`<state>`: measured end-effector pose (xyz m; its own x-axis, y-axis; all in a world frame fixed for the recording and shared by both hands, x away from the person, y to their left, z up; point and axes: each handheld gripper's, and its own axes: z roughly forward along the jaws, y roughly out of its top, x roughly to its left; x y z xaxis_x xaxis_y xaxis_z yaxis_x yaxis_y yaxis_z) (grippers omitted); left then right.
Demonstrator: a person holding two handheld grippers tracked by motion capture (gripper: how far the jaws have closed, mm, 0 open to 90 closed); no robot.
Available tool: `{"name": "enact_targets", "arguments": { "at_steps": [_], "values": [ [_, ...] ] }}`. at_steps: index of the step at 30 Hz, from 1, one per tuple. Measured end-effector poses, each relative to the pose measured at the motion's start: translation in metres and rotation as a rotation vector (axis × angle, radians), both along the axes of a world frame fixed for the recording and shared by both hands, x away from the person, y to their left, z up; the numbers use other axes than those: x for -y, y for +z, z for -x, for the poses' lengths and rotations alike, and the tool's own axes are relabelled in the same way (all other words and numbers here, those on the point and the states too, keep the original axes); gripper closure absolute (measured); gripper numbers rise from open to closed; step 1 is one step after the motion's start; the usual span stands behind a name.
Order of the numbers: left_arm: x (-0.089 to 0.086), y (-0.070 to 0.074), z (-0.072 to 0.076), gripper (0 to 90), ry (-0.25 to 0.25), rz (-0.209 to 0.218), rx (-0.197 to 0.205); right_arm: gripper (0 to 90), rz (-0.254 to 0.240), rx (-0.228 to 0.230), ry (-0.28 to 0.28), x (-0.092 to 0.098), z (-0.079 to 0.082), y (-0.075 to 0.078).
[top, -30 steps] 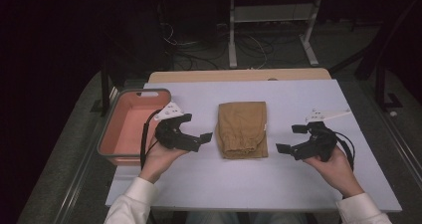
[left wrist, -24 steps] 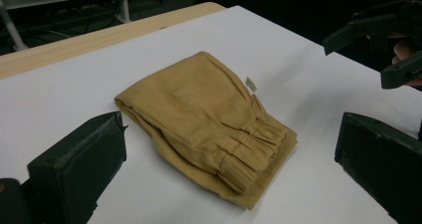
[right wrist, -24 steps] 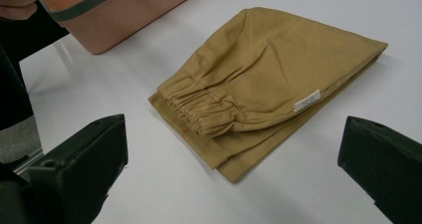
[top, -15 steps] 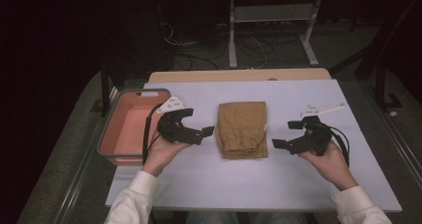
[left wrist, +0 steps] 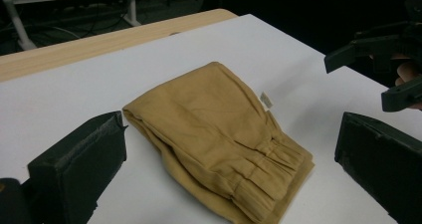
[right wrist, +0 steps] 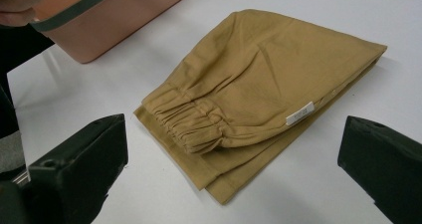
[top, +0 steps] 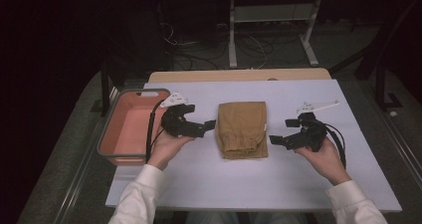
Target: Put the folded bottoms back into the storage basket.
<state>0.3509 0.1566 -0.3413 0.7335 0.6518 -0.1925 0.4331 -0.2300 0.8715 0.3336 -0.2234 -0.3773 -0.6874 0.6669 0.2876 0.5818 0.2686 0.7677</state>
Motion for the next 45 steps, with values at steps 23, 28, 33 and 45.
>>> {"name": "enact_targets", "arguments": {
  "at_steps": [23,28,33,45],
  "values": [
    [0.014,-0.018,-0.024,0.0,0.057,0.017,-0.042,0.0,-0.024,-0.053,-0.036,-0.005,-0.014,-0.023],
    [0.017,-0.022,-0.030,0.0,0.073,0.021,-0.052,0.0,-0.023,-0.064,-0.044,-0.008,-0.015,-0.026],
    [0.020,-0.027,-0.036,0.0,0.091,0.024,-0.061,0.0,-0.022,-0.072,-0.048,-0.011,-0.017,-0.029],
    [0.027,-0.037,-0.049,0.0,0.113,0.007,-0.072,0.0,-0.027,-0.103,-0.052,-0.019,-0.019,-0.035]
  ]
}}
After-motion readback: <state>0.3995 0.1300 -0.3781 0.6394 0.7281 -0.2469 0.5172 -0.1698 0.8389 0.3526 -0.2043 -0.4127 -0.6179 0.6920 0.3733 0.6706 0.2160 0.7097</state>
